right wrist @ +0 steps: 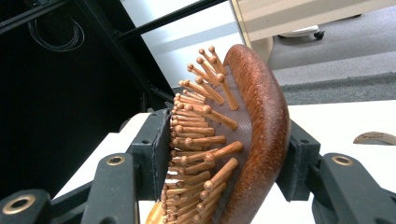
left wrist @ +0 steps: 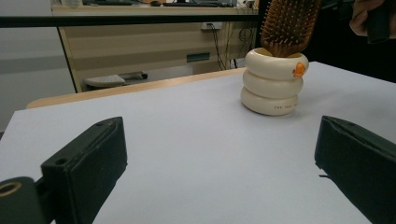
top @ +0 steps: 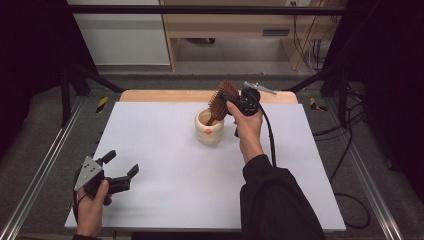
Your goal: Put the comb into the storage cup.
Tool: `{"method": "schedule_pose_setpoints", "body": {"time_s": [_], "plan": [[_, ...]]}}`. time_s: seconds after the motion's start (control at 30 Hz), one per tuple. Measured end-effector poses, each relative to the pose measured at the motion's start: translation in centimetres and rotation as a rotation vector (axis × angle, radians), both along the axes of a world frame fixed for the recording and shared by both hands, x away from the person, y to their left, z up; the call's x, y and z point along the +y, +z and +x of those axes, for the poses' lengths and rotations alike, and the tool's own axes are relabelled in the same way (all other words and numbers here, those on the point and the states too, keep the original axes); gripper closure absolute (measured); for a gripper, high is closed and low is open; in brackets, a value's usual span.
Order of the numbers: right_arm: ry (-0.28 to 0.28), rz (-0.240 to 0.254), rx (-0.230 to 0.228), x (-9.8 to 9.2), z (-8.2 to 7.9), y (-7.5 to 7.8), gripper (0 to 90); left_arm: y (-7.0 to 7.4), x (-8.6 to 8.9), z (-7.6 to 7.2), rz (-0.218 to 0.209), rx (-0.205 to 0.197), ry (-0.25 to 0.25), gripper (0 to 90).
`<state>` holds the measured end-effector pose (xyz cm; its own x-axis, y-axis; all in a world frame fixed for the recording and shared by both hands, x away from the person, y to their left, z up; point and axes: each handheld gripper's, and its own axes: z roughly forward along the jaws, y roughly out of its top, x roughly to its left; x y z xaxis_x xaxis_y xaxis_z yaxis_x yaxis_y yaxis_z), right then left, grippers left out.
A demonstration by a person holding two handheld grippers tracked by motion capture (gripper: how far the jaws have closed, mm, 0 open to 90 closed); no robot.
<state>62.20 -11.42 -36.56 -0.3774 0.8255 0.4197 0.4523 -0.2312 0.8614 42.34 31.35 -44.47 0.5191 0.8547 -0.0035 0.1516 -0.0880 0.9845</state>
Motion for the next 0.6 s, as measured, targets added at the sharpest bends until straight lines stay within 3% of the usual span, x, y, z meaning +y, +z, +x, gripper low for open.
{"method": "schedule_pose_setpoints", "body": {"time_s": [0.4, 0.6], "plan": [[0.003, 0.011, 0.003, -0.01, 0.02, 0.01, 41.5, 0.0, 0.0, 0.0, 0.0, 0.0, 0.0, 2.3], [0.011, 0.008, 0.003, 0.13, 0.01, 0.03, 34.7, -0.01, -0.01, 0.0, 0.001, 0.0, 0.0, 2.3]]}}
